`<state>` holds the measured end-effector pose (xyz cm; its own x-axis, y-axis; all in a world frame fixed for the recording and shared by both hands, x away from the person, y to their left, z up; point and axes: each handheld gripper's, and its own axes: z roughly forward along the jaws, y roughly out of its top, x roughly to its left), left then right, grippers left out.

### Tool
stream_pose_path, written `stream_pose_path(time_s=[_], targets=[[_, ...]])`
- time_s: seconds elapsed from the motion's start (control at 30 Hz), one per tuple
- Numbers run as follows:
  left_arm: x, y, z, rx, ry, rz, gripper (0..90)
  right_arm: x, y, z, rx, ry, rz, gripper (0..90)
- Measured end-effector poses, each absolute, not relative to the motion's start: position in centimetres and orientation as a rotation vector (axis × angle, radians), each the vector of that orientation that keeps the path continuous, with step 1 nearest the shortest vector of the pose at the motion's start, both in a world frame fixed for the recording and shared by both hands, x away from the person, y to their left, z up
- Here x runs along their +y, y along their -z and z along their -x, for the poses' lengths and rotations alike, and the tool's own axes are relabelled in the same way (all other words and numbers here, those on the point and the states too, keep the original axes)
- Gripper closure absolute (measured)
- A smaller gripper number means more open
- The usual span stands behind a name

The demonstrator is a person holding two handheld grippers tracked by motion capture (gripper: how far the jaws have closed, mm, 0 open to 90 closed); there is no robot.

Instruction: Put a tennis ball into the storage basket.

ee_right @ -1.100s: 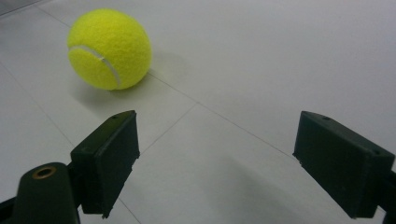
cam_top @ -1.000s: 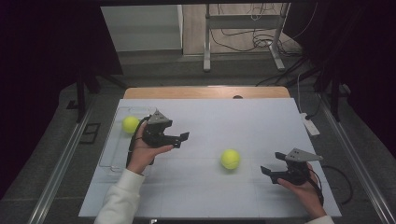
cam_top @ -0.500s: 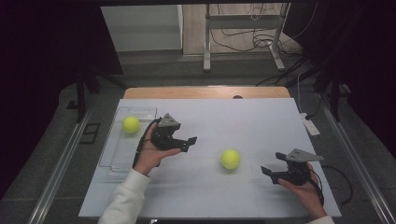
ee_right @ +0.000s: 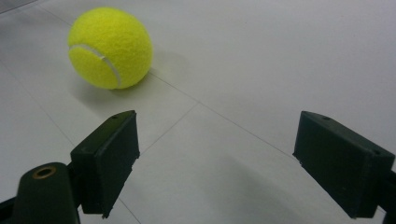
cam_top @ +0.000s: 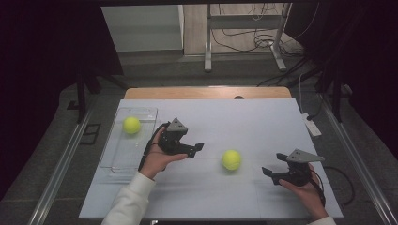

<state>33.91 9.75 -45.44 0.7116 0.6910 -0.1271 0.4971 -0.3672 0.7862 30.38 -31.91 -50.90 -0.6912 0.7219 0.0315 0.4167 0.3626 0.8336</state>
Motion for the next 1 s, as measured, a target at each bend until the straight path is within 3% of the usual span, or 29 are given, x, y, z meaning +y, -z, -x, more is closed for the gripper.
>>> stream_pose_path(time_s=[1.0], targets=[[7.2, 47.0, -33.7, 0.854, -0.217, -2.11, 13.2, -31.9, 51.0, -30.6, 2.297, -1.231, -0.998, 14.4]])
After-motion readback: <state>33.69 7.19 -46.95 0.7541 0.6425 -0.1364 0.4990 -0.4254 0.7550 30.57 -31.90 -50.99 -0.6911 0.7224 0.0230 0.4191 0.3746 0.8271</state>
